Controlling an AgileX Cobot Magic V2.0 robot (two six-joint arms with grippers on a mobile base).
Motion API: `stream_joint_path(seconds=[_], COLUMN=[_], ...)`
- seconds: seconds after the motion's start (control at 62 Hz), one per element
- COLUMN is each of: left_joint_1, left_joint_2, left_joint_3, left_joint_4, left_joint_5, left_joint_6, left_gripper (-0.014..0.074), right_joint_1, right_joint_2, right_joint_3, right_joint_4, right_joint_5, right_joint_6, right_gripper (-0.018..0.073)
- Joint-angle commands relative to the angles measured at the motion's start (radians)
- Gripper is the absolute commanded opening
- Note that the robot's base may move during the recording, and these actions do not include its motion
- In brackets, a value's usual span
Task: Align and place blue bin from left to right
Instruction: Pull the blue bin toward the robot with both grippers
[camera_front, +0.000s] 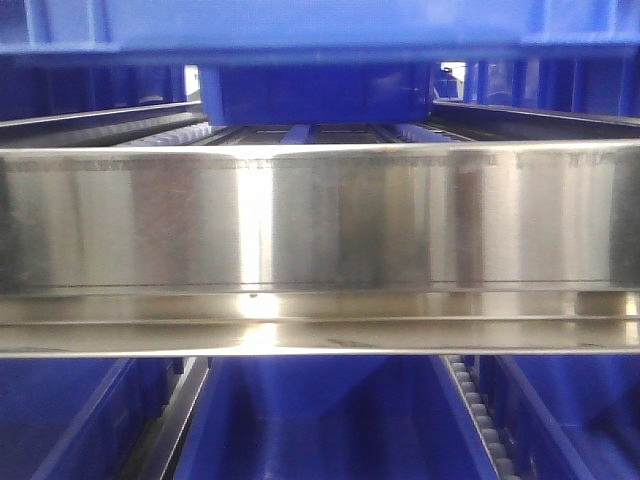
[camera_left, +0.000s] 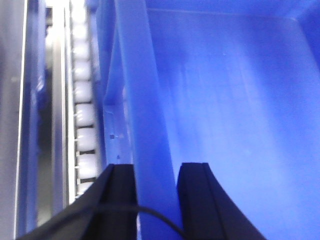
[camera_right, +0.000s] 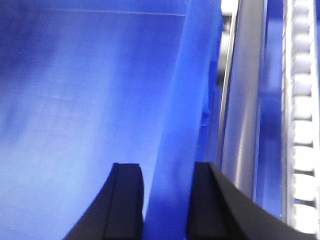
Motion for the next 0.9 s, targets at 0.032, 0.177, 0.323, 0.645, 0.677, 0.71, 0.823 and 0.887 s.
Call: stream_joint_path(seconds=[0.032, 0.177, 0.323, 0.645, 0.677, 0.71, 0.823, 0.887], left_joint_1=[-0.017, -0.017, -0.017, -0.017, -0.017, -0.017, -0.017, -0.017], left_joint_2=[-0.046, -0.048, -0.048, -0.048, -0.048, -0.048, -0.048, -0.048], left_joint_3=[-0.021, -0.021, -0.021, -0.021, -0.021, -0.021, -0.021, -0.021], left_joint_4=[-0.130, -0.124, -0.120, -0.120, -0.120, -0.120, -0.120, -0.120], left_joint_5=[-0.077, -0.077, -0.077, -0.077, -0.077, -0.077, -0.077, -0.077], left_joint_6=[0.015, 0.015, 0.015, 0.015, 0.015, 0.015, 0.015, 0.015], left_gripper=[0.0013, 0.0013, 0.0013, 0.0013, 0.0013, 0.0013, 0.0013, 0.0013], right_joint_1=[0.015, 0.015, 0.015, 0.015, 0.015, 0.015, 0.015, 0.015], right_joint_2=[-0.054, -0.055, -0.055, -0.055, -0.055, -0.055, -0.055, -0.055], right_joint_3=[-0.012, -0.012, -0.012, -0.012, -0.012, -0.012, -0.012, -0.012], right_joint_4=[0.134, 0.134, 0.134, 0.134, 0.134, 0.134, 0.134, 0.134], right_joint_5=[-0.081, -0.081, -0.081, -0.081, -0.081, -0.081, -0.081, -0.081], right_joint_6=[-0.026, -0.026, -0.026, -0.026, -0.026, -0.026, -0.026, -0.026], right_gripper=[-0.0079, -0.0079, -0.0079, -0.0079, -0.0079, -0.0079, -0.0079, -0.0079])
